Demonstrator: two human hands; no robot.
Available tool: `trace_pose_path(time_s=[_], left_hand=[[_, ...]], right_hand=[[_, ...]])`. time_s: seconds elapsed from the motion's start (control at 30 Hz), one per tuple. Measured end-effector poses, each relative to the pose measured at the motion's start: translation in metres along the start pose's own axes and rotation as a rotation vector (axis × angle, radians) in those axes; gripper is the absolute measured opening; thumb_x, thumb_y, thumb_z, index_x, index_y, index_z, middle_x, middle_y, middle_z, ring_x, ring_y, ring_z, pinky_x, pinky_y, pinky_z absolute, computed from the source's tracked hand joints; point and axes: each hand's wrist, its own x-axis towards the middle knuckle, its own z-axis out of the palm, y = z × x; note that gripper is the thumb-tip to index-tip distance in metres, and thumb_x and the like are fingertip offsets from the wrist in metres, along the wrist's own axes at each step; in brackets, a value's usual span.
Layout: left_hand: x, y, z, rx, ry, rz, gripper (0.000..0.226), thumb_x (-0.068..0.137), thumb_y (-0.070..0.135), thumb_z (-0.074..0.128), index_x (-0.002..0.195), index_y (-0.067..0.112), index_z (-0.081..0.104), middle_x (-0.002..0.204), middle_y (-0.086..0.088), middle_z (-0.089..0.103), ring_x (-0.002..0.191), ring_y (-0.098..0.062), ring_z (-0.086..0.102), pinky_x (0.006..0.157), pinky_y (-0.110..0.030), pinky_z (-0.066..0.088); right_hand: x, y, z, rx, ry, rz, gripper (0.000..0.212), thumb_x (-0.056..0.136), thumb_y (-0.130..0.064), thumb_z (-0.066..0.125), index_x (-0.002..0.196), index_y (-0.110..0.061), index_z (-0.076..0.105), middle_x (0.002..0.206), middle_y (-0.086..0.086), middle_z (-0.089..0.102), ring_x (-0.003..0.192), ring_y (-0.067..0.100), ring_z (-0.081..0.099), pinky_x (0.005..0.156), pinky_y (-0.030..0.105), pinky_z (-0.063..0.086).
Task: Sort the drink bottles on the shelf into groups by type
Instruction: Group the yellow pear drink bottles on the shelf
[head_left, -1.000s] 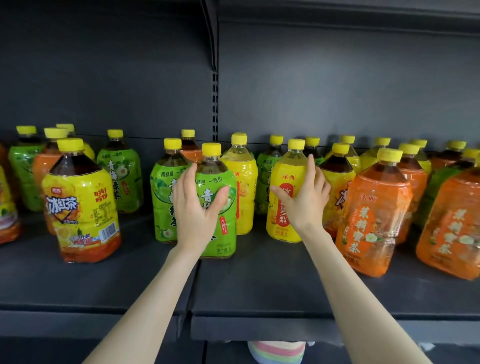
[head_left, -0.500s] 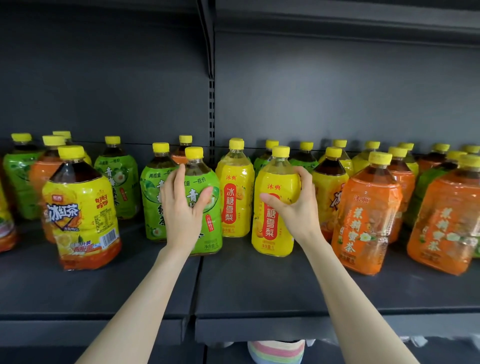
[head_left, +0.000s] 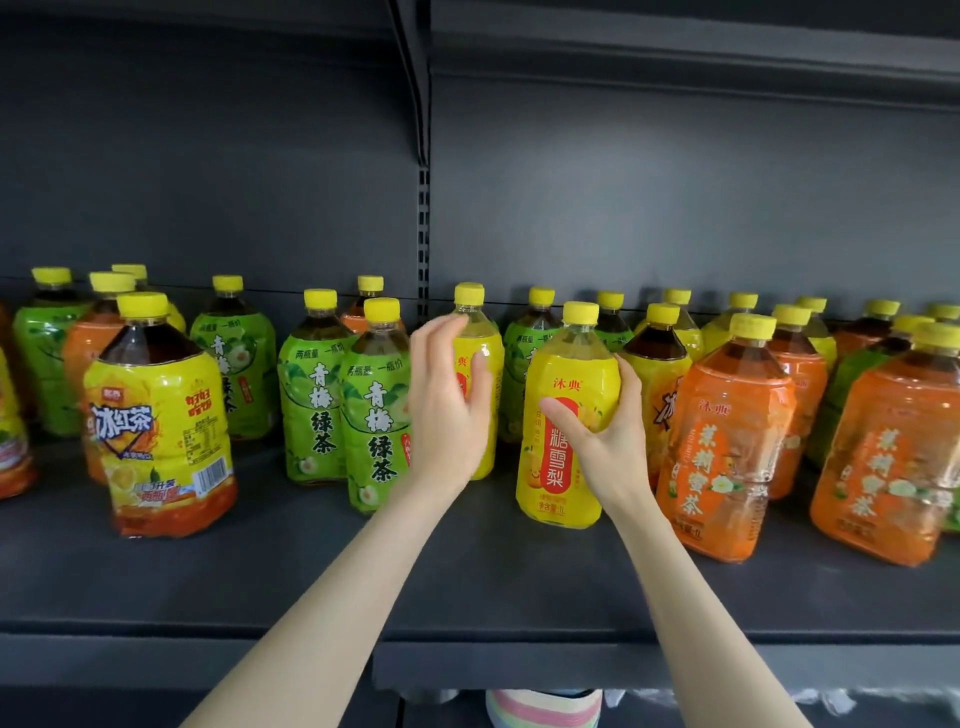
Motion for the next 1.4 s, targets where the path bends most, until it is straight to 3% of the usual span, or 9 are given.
trace_pose_path(time_s=[0.07, 0.17, 0.27, 0.43, 0.63, 0.83, 1.03, 1.23, 1.4], left_hand=[[0.02, 0.002, 0.018, 0.022, -0.094, -0.129, 0.045, 0.094, 0.015, 0.052, 0.135, -0.001, 0.039, 0.138, -0.015, 0.039, 0.127, -0.021, 0.04, 0.106, -0.016, 0.029], [0.048, -0.01, 0.043, 0.175, -0.24, -0.332, 0.066, 0.096, 0.029, 0.047, 0.146, 0.0, 0.015, 0.153, -0.017, 0.021, 0.142, -0.029, 0.019, 0.117, -0.038, 0.014], [0.059, -0.016, 0.054, 0.335, -0.328, -0.409, 0.072, 0.096, 0.036, 0.046, 0.146, -0.003, 0.012, 0.149, -0.021, 0.031, 0.138, -0.034, 0.027, 0.114, -0.044, 0.015], [0.056, -0.007, 0.051, 0.436, -0.317, -0.278, 0.058, 0.093, 0.045, 0.047, 0.129, 0.0, 0.043, 0.127, -0.018, 0.049, 0.119, -0.034, 0.043, 0.096, -0.041, 0.034], [0.027, 0.025, 0.04, 0.495, -0.286, -0.083, 0.054, 0.092, 0.05, 0.042, 0.114, 0.001, 0.044, 0.099, -0.017, 0.061, 0.094, -0.036, 0.057, 0.076, -0.039, 0.042], [0.017, 0.044, 0.017, 0.328, -0.221, -0.115, 0.049, 0.091, 0.055, 0.038, 0.107, 0.008, 0.042, 0.086, -0.007, 0.061, 0.079, -0.026, 0.059, 0.073, -0.048, 0.05], [0.01, 0.073, -0.009, 0.158, -0.177, -0.2, 0.046, 0.083, 0.062, 0.054, 0.088, 0.016, 0.057, 0.075, 0.007, 0.063, 0.076, -0.012, 0.059, 0.07, -0.031, 0.048], [-0.028, 0.064, -0.025, -0.16, -0.195, -0.37, 0.055, 0.073, 0.058, 0.068, 0.119, 0.031, 0.054, 0.105, 0.02, 0.064, 0.099, 0.006, 0.058, 0.085, -0.018, 0.047], [-0.056, 0.054, -0.034, -0.552, -0.26, -0.712, 0.055, 0.062, 0.042, 0.068, 0.114, 0.028, 0.055, 0.096, 0.009, 0.069, 0.088, -0.009, 0.068, 0.06, -0.014, 0.051]], right_hand=[[0.003, 0.003, -0.004, 0.029, -0.018, 0.006, 0.095, 0.068, -0.056, 0.076, 0.143, -0.037, 0.021, 0.137, -0.002, 0.047, 0.119, 0.018, 0.054, 0.094, 0.045, 0.053], [0.005, 0.006, -0.009, 0.07, -0.042, 0.024, 0.093, 0.07, -0.049, 0.072, 0.145, -0.037, 0.019, 0.133, -0.002, 0.052, 0.114, 0.016, 0.058, 0.088, 0.035, 0.055], [0.006, 0.009, -0.013, 0.098, -0.07, 0.032, 0.093, 0.071, -0.049, 0.071, 0.146, -0.038, 0.017, 0.132, -0.003, 0.053, 0.113, 0.015, 0.058, 0.084, 0.029, 0.054], [0.006, 0.012, -0.016, 0.144, -0.092, 0.032, 0.092, 0.071, -0.049, 0.07, 0.145, -0.04, 0.016, 0.133, -0.006, 0.05, 0.115, 0.013, 0.057, 0.083, 0.027, 0.053], [0.003, 0.009, -0.024, 0.178, -0.086, 0.015, 0.09, 0.072, -0.048, 0.068, 0.145, -0.037, 0.018, 0.125, -0.016, 0.051, 0.111, 0.005, 0.056, 0.078, 0.018, 0.05], [-0.012, 0.001, -0.037, 0.216, -0.097, 0.013, 0.078, 0.074, -0.049, 0.073, 0.135, -0.047, 0.025, 0.118, -0.03, 0.05, 0.101, -0.016, 0.055, 0.073, 0.009, 0.05], [-0.033, -0.001, -0.051, 0.289, -0.108, 0.081, 0.081, 0.055, -0.058, 0.076, 0.125, -0.025, 0.052, 0.11, -0.002, 0.069, 0.096, 0.014, 0.069, 0.081, 0.037, 0.058], [-0.042, -0.007, -0.056, 0.308, -0.147, 0.122, 0.063, 0.059, -0.052, 0.076, 0.114, -0.031, 0.055, 0.103, -0.004, 0.071, 0.091, 0.012, 0.07, 0.071, 0.026, 0.057], [-0.048, -0.013, -0.055, 0.305, -0.137, 0.14, 0.051, 0.065, -0.05, 0.073, 0.11, -0.035, 0.056, 0.103, -0.005, 0.071, 0.091, 0.009, 0.07, 0.071, 0.023, 0.057]])
